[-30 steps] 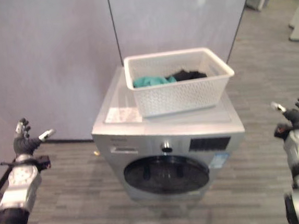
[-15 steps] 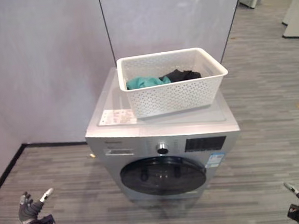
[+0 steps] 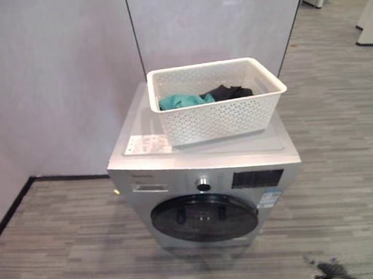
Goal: Grab the laundry basket,head to the washer,open it,put in the laundry and shut it.
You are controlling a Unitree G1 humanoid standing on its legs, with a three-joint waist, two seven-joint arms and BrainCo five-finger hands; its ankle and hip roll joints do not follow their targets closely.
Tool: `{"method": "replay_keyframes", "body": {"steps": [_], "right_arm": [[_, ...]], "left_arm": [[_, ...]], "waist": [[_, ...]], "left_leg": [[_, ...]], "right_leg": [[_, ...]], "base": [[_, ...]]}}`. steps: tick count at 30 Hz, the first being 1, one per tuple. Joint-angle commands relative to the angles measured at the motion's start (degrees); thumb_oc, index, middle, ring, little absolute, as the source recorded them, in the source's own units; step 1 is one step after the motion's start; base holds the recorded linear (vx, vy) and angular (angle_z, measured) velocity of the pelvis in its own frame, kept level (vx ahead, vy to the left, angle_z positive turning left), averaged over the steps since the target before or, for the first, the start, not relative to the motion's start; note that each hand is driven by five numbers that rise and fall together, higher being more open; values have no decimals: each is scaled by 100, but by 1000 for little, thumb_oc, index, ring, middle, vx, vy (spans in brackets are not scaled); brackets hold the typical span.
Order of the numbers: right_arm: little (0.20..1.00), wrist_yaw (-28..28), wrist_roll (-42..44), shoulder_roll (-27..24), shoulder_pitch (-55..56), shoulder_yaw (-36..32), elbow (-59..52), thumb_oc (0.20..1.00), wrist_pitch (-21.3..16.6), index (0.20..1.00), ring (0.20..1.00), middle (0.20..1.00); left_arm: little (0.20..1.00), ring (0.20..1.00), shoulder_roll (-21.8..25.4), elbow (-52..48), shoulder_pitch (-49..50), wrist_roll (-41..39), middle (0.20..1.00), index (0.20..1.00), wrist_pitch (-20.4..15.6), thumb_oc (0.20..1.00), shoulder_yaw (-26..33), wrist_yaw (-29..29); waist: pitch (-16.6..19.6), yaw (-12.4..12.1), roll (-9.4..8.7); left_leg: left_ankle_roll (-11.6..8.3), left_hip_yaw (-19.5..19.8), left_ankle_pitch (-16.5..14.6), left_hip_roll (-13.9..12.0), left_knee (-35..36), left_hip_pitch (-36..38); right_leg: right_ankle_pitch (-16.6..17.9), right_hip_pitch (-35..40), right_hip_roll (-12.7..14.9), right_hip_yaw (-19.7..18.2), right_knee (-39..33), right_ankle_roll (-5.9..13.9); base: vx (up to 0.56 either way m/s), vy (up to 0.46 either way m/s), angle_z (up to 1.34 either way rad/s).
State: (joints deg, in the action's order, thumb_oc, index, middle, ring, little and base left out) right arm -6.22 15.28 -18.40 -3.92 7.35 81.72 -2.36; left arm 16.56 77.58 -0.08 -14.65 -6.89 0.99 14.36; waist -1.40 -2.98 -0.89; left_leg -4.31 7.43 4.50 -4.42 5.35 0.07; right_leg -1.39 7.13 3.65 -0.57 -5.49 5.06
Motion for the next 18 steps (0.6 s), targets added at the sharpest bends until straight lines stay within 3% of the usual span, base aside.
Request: {"method": "replay_keyframes", "body": {"steps": [1, 6, 18], "right_arm": [[1000, 112, -1871, 1021, 122, 1350, -362, 1000, 215, 1000, 1000, 1000], [1000, 219, -1793, 1104, 161, 1507, -368, 1000, 177, 1000, 1000, 1000], [1000, 180, -1780, 1051, 93, 1552, -468, 1000, 125, 1000, 1000, 1000]], "left_arm": [[1000, 1000, -582, 490, -105, 983, 1000, 1000, 303, 1000, -740, -446], [1000, 1000, -528, 538, -155, 1070, 1000, 1000, 269, 1000, -791, -511], [1000, 1000, -590, 422, -180, 974, 1000, 1000, 182, 1000, -911, -518]], "waist": [[-12, -151, -78], [15, -148, -141], [-8, -192, -86]], "left_leg": [[320, 62, -587, 330, -35, 400], [304, 58, -599, 326, -35, 391], [304, 91, -587, 356, -35, 386]], "right_leg": [[118, -209, 25, 505, 49, -51], [116, -210, 31, 507, 49, -40], [108, -180, 72, 558, 49, -21]], "base": [[24, 149, 20], [-15, 3, 10], [-10, 7, 1]]}}
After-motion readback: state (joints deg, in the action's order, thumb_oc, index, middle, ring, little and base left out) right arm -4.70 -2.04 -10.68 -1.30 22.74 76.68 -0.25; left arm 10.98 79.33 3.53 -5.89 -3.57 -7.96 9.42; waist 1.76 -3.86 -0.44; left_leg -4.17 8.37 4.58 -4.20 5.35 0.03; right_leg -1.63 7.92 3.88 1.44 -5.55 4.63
